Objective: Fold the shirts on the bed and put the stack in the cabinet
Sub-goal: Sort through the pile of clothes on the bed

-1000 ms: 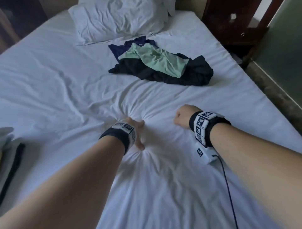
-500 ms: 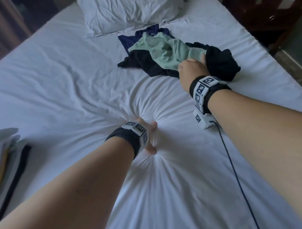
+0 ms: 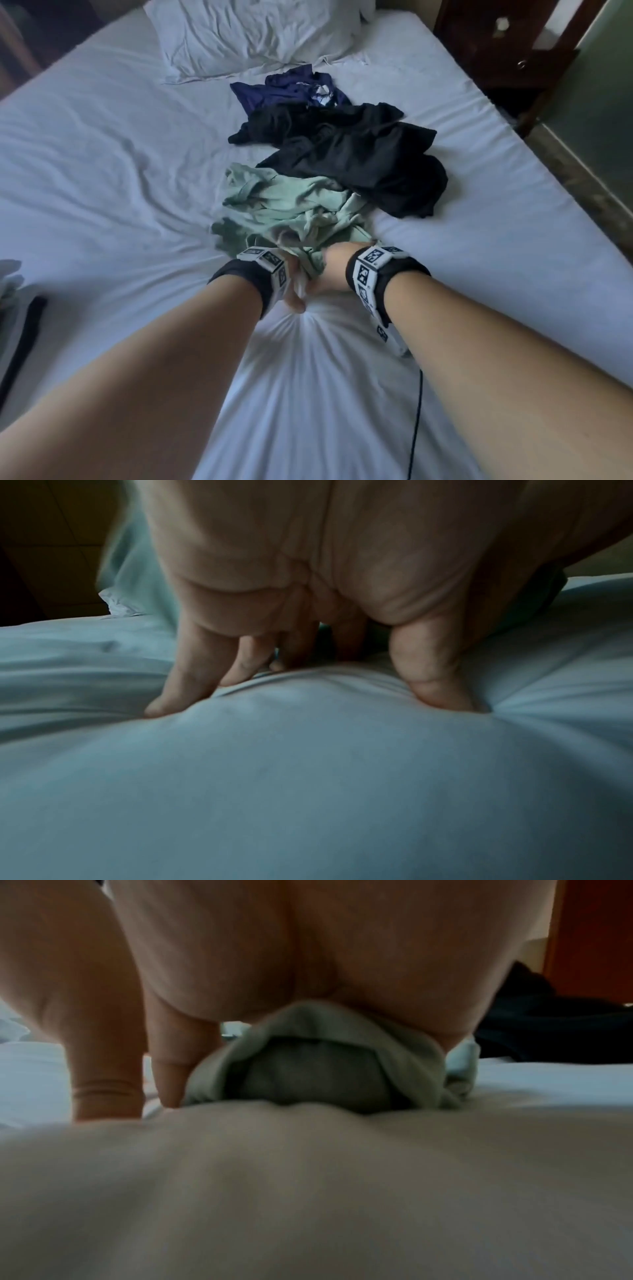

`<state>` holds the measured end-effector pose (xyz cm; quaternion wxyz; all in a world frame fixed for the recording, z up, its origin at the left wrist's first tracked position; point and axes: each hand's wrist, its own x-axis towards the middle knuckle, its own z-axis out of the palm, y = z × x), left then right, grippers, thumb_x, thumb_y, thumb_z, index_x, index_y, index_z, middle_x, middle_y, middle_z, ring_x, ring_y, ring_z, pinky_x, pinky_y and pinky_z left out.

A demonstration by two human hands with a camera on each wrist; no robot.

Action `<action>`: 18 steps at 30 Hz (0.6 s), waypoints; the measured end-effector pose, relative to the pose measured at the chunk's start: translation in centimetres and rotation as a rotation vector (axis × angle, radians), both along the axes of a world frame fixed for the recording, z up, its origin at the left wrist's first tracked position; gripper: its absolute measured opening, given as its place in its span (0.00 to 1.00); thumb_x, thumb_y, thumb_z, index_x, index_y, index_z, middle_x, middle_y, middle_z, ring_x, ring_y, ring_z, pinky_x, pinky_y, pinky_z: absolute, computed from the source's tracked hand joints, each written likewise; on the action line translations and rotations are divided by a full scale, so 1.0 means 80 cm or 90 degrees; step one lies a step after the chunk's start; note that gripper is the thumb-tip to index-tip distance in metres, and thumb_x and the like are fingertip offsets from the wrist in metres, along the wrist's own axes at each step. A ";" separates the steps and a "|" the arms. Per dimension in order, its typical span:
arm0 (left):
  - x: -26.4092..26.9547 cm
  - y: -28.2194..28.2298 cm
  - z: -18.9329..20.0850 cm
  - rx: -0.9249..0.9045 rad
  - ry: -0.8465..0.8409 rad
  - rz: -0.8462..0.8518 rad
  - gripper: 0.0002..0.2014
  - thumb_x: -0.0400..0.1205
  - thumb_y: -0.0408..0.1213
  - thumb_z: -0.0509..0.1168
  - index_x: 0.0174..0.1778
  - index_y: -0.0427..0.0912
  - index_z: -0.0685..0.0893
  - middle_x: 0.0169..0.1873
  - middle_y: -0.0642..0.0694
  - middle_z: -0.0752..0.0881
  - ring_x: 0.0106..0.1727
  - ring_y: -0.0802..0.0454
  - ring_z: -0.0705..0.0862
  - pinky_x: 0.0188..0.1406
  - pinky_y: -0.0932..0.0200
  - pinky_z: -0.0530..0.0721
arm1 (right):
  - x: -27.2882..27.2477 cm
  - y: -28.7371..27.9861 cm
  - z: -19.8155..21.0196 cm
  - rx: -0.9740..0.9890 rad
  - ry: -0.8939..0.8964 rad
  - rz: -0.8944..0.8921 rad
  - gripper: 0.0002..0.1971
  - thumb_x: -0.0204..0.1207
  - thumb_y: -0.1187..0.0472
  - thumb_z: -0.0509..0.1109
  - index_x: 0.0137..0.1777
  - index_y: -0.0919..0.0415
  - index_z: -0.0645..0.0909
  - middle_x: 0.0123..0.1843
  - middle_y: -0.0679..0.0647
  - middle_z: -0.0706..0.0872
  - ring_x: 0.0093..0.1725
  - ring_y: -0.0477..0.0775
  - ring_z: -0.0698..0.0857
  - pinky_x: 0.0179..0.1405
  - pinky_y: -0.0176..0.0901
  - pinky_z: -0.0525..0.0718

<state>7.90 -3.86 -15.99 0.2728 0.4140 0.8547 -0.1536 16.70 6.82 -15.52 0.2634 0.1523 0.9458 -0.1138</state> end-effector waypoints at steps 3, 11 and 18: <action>0.005 -0.006 0.002 0.020 -0.014 0.056 0.47 0.66 0.62 0.82 0.80 0.50 0.77 0.72 0.48 0.83 0.73 0.42 0.81 0.74 0.46 0.77 | 0.011 -0.001 -0.013 0.006 0.004 -0.095 0.30 0.58 0.23 0.66 0.48 0.45 0.85 0.47 0.49 0.88 0.45 0.59 0.87 0.53 0.58 0.86; 0.096 -0.078 0.044 0.207 0.037 0.183 0.25 0.78 0.48 0.73 0.74 0.54 0.81 0.69 0.44 0.85 0.69 0.38 0.83 0.72 0.39 0.81 | 0.156 -0.068 0.042 -0.078 -0.059 -0.216 0.21 0.73 0.43 0.64 0.58 0.55 0.85 0.52 0.57 0.88 0.50 0.62 0.87 0.55 0.51 0.86; 0.235 -0.168 0.039 0.643 -0.266 0.596 0.17 0.79 0.32 0.72 0.64 0.46 0.85 0.58 0.45 0.91 0.59 0.44 0.89 0.60 0.50 0.87 | 0.294 -0.141 0.058 -0.108 -0.051 -0.257 0.19 0.72 0.47 0.65 0.58 0.54 0.85 0.56 0.58 0.88 0.55 0.62 0.85 0.52 0.45 0.81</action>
